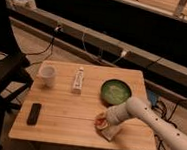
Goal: Drag the pepper across the table
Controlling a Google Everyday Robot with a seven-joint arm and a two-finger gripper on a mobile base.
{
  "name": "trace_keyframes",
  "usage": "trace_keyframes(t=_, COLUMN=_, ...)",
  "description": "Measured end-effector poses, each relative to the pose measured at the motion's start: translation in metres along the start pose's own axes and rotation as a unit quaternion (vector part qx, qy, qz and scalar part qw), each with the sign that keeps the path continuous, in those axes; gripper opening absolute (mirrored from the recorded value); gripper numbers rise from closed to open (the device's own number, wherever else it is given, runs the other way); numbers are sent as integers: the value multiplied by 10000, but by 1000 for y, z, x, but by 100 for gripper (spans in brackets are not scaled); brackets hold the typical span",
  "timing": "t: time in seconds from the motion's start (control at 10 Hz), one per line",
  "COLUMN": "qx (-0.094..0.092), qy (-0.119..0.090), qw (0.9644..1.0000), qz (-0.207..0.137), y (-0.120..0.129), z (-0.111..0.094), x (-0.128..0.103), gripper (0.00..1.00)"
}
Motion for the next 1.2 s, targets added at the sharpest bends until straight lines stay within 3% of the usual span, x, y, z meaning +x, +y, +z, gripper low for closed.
trace_keyframes(t=0.8, qx=350, qy=416, qw=9976, qz=431, y=17, z=-45, x=23, gripper=0)
trace_keyframes(t=1.2, qx=494, qy=450, qw=9951, qz=730, y=21, z=-61, x=42, gripper=3)
